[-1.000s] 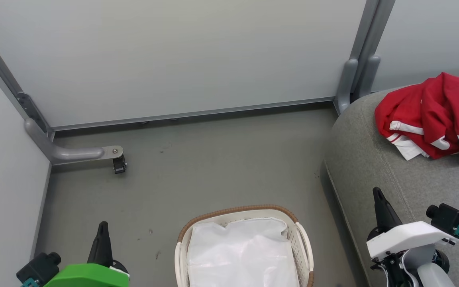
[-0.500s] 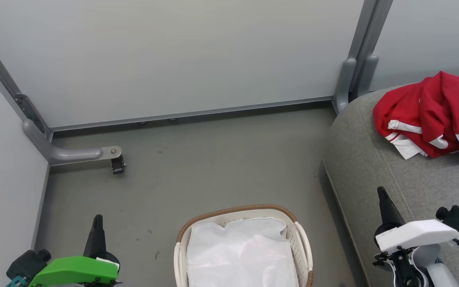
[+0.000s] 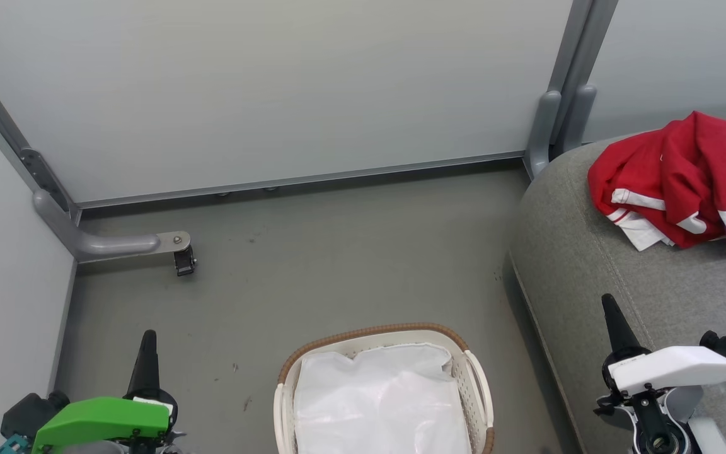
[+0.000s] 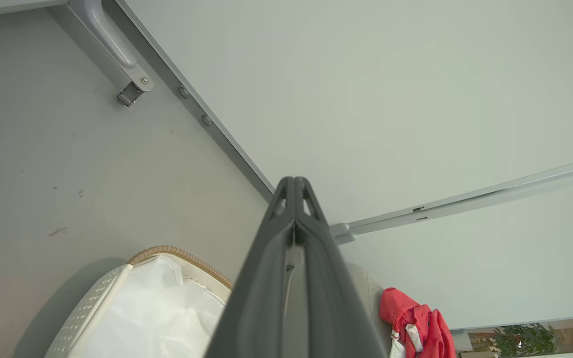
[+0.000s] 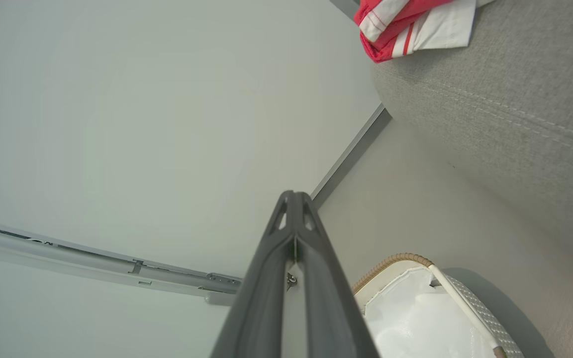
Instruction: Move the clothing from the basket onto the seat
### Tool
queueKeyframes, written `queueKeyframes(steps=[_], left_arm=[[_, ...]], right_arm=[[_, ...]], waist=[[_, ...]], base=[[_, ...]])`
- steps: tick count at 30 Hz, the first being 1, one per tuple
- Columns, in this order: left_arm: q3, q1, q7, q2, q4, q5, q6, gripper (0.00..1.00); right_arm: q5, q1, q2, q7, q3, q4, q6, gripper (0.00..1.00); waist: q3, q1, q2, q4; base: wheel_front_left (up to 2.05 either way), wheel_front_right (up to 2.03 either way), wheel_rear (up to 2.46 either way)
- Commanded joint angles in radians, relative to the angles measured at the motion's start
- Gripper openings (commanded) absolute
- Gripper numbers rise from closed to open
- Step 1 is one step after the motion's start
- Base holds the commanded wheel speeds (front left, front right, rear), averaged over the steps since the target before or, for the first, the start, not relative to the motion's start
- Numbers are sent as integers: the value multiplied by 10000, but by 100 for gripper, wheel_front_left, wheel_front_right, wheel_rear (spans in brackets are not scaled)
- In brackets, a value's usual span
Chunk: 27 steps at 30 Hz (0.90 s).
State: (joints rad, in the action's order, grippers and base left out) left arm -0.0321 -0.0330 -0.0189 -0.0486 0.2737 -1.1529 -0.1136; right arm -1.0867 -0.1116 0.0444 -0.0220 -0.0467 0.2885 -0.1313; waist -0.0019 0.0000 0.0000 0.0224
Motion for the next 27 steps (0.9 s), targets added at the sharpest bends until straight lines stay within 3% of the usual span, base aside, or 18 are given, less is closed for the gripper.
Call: queueKeyframes(steps=[1, 27], left_arm=[[-78, -276, 57, -24, -113, -276, -36, 0], [-460, -555, 690, -27, -209, -2365, -114, 0]], right_arm=[[-295, -32, 56, 71, -66, -146, 4, 0], [-2698, 7, 71, 704, -372, -305, 6, 0]], waist=[[1, 0, 0, -5], [21, 0, 0, -96]], base=[[0, 0, 0], [0, 0, 0]])
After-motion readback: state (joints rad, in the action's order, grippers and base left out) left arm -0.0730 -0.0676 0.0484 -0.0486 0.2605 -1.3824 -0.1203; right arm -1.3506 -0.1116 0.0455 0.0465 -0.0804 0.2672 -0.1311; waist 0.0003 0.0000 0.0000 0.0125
